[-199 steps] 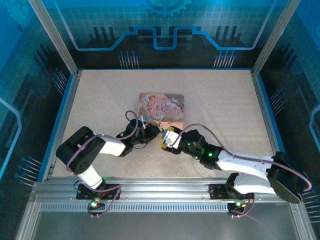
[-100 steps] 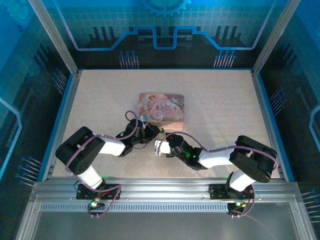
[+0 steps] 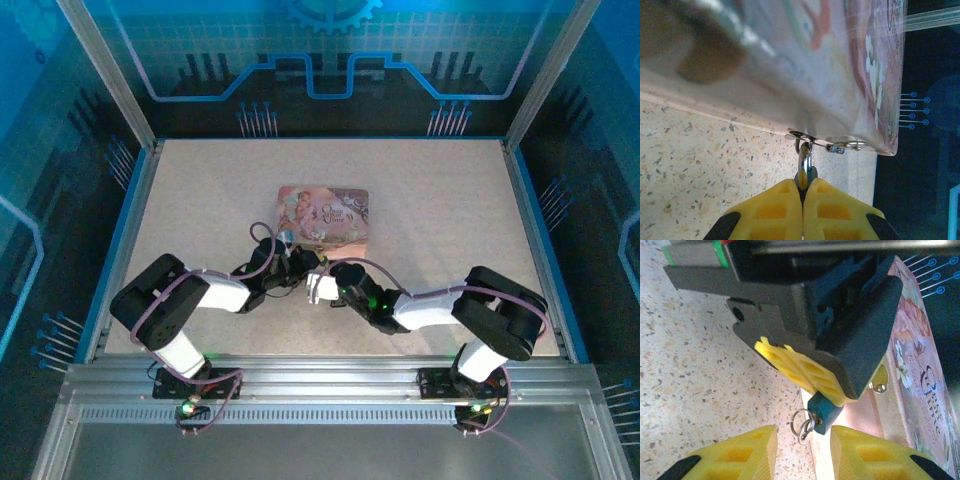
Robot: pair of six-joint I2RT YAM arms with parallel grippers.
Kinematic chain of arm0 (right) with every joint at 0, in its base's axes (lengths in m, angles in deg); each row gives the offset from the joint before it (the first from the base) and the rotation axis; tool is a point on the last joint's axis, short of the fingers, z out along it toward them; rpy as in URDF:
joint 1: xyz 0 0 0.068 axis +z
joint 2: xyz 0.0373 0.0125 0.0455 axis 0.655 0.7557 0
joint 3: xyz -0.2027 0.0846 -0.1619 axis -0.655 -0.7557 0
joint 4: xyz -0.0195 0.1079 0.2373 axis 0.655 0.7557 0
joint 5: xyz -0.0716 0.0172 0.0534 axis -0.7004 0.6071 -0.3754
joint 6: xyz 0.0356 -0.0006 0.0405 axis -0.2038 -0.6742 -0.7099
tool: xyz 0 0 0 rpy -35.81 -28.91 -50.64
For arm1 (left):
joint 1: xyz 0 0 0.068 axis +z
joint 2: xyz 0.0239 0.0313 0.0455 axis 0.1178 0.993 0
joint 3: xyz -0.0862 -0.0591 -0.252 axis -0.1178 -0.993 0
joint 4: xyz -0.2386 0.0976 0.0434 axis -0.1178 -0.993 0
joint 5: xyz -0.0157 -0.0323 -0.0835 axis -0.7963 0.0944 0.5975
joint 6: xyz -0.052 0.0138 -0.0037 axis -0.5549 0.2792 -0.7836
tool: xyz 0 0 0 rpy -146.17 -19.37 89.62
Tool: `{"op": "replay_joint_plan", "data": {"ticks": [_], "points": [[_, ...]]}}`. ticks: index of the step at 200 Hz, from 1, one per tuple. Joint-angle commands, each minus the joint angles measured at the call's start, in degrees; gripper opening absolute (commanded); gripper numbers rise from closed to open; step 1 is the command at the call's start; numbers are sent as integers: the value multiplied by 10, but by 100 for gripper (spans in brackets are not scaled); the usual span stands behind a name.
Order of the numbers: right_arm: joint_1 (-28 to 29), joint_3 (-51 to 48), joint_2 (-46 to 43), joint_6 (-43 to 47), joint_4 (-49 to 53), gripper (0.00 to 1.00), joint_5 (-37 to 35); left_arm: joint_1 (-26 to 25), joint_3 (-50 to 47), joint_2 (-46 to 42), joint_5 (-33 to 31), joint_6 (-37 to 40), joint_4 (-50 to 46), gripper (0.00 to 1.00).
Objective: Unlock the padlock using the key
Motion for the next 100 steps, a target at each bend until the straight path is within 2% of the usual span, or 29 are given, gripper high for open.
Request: {"op": "replay_joint_plan", "data": {"ticks": [1, 100], "points": [[-12, -1, -14, 7, -2, 34, 16, -3, 16, -14, 18, -19, 3, 6], [-33, -4, -5, 33, -7, 33, 50, -3, 25, -5, 28, -55, 17, 6]]}}
